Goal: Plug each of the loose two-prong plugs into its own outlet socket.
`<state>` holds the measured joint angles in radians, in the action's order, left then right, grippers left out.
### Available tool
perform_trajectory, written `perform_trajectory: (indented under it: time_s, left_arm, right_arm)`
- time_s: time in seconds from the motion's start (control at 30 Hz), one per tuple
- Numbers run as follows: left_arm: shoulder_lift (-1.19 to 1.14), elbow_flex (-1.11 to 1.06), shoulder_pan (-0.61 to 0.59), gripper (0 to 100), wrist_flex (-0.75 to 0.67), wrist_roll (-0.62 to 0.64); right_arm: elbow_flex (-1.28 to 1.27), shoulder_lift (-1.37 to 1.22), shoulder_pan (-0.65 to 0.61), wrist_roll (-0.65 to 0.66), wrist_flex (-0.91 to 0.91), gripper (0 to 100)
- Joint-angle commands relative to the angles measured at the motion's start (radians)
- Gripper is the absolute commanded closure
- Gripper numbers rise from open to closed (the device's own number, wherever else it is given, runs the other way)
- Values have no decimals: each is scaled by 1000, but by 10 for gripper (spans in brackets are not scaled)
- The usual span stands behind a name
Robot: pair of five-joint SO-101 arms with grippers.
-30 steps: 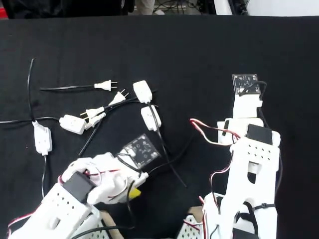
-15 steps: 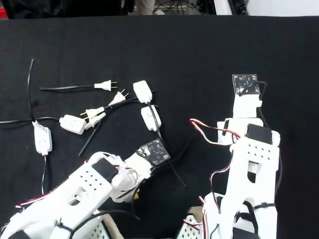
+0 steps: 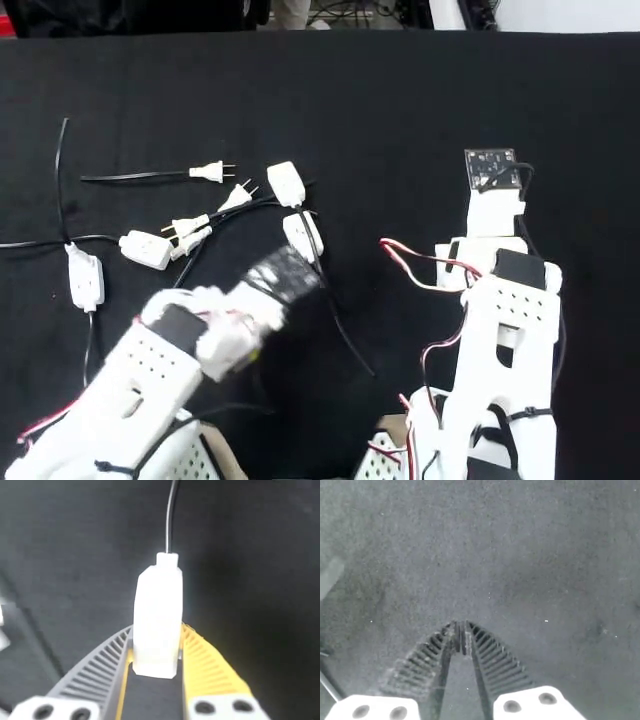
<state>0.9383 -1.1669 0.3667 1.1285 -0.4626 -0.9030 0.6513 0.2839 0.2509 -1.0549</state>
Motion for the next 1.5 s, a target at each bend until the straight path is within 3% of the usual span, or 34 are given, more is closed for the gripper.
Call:
perform_trajectory:
  time_s: [0.0, 0.1, 0.37, 0.43, 0.53, 0.67, 0.8, 0.93, 1.13, 1.23, 1.37, 1.47]
  left_arm:
    - [35, 50, -137, 971, -91, -89]
    - [23, 15, -173, 971, -149, -180]
    - [12, -251, -128, 963, -341, -362]
    - [14, -303, -131, 900, -379, -400]
    - [35, -295, -137, 799, -371, -350]
    - [109, -277, -105, 766, -245, -315]
    - [241, -202, -56, 765, 21, -310]
    - [420, -113, 38, 765, 250, -227]
    - [658, -154, 130, 764, 292, -172]
    - [720, -143, 42, 764, 292, -163]
    - [740, -79, -208, 769, 245, -61]
    - [738, -71, -397, 770, 193, -25]
  right_arm:
    - [41, 4, -15, 2, 18, 980]
    - [41, 4, -15, 2, 18, 980]
    - [41, 5, -15, 2, 20, 980]
    - [41, 5, -15, 2, 20, 980]
    - [41, 5, -15, 2, 20, 980]
    - [41, 5, -14, 2, 20, 980]
    - [41, 5, -14, 2, 20, 980]
    - [41, 5, -14, 2, 20, 980]
    - [41, 5, -12, 2, 18, 980]
    - [41, 5, -12, 2, 15, 980]
    - [59, -2, -17, 18, -28, 977]
    - [94, -2, -103, 74, -83, 977]
